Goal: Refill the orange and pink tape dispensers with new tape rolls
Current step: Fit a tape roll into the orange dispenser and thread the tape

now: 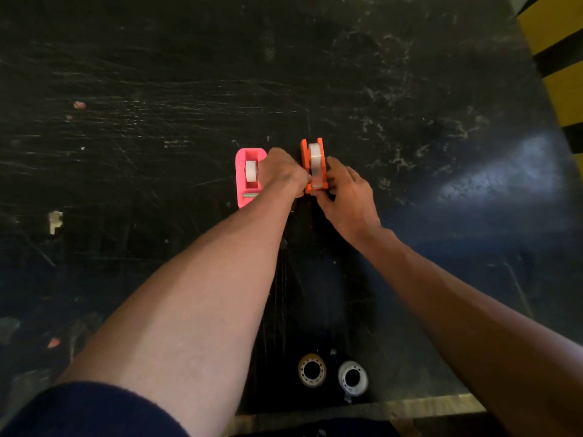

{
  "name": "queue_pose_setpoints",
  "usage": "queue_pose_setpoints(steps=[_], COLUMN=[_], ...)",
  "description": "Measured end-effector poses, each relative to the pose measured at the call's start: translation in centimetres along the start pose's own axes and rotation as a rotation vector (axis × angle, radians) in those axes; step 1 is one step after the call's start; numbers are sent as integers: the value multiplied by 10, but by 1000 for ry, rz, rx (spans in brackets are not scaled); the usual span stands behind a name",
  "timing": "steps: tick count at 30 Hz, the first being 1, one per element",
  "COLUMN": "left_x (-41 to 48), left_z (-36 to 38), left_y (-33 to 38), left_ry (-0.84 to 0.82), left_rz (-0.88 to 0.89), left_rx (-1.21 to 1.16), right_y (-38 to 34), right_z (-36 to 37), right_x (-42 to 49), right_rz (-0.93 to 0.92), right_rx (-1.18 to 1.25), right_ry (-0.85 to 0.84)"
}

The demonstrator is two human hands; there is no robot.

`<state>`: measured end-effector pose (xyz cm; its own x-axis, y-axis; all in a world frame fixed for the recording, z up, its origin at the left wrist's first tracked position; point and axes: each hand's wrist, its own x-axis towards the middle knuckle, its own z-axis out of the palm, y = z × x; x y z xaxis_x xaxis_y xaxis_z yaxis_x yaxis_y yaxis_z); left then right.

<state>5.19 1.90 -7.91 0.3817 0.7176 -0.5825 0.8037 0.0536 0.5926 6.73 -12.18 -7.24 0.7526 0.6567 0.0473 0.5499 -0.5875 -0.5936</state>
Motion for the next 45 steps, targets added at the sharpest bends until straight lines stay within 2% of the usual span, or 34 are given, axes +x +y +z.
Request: queue_pose_setpoints(steps=[18,28,34,45], left_x=[2,-20,-31,-51], left_z=[4,6,1,-14], left_y=[3,-16,-15,-25], left_ry=[25,31,12,-60], left_rz=[36,92,89,219], left_rx=[37,165,122,116], right_y=[-2,-3,-6,-12], right_z=[7,11,7,-7], right_x=[3,-24,-26,-17], right_rz=[113,140,120,266], right_rx=[56,62,71,68], right_ry=[23,36,2,-149])
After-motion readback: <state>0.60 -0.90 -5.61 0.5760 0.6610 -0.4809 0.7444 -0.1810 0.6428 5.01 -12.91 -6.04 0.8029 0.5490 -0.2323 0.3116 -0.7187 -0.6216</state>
